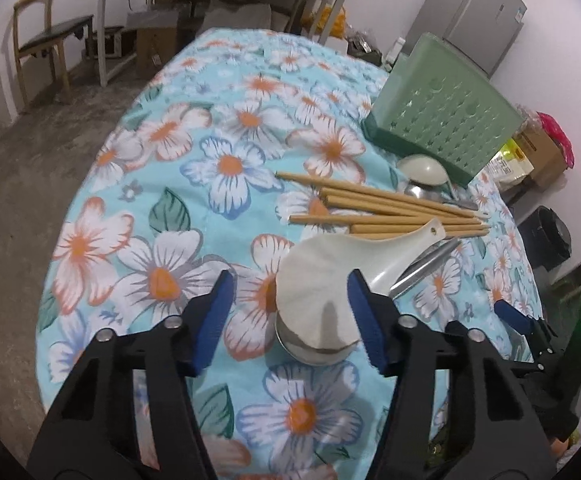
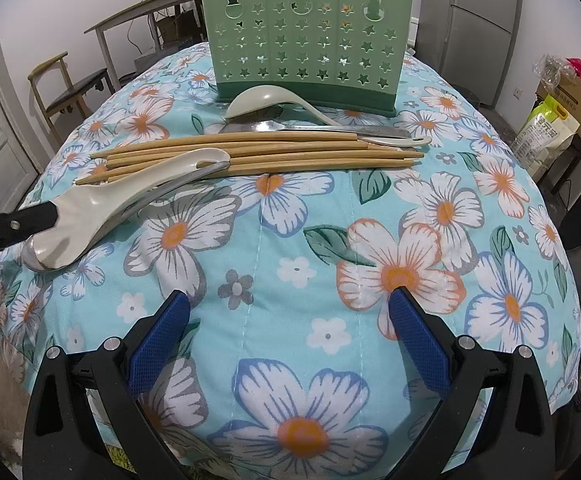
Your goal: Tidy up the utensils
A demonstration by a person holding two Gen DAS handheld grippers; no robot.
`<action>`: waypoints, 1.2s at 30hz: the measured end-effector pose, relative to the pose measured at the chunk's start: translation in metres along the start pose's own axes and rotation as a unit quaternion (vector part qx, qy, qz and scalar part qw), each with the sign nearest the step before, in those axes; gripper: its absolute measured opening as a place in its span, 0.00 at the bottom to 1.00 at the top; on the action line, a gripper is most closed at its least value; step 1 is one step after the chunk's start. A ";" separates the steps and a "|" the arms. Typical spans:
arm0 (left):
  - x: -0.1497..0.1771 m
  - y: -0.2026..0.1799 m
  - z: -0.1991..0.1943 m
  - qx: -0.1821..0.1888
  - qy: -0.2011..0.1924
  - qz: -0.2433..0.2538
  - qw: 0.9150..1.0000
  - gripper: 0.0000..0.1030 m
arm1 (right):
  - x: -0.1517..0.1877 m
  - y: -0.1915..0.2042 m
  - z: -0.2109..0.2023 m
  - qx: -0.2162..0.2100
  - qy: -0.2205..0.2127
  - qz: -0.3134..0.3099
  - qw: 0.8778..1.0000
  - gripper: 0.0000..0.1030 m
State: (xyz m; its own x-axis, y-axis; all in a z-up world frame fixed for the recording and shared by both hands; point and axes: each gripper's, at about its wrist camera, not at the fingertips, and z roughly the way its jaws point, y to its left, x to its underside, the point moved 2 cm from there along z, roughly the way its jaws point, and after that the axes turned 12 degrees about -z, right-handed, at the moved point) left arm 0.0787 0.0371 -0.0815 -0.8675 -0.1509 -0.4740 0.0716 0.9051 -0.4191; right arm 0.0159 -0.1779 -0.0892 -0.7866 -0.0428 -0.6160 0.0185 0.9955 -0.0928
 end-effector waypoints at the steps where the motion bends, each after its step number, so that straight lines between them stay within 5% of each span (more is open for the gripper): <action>1: -0.001 0.002 0.003 0.002 0.002 -0.002 1.000 0.46 | 0.000 0.000 0.000 0.000 0.000 0.000 1.000 0.94; 8: -0.008 0.005 0.011 0.048 0.021 -0.011 0.999 0.14 | 0.000 0.000 0.000 0.001 0.002 0.002 1.000 0.94; 15: -0.016 0.005 0.001 0.105 0.018 -0.022 0.994 0.07 | -0.001 -0.001 0.002 0.001 0.003 0.009 1.000 0.94; 27: -0.042 0.007 -0.065 0.201 -0.052 -0.050 0.977 0.01 | -0.006 0.004 -0.005 0.014 -0.006 0.000 1.000 0.94; 32: -0.050 0.019 -0.088 0.211 -0.080 -0.064 0.972 0.01 | -0.017 0.044 -0.027 -0.011 -0.064 -0.087 0.994 0.94; 36: -0.060 0.033 -0.104 0.204 -0.109 -0.074 0.970 0.01 | -0.023 0.100 -0.039 -0.039 -0.108 -0.209 0.971 0.84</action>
State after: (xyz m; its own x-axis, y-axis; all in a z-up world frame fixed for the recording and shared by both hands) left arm 0.0817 0.1177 0.0136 -0.7610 -0.3880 -0.5199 0.1821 0.6414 -0.7453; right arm 0.0121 -0.0738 -0.0536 -0.5677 -0.4528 -0.6875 -0.3277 0.8904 -0.3158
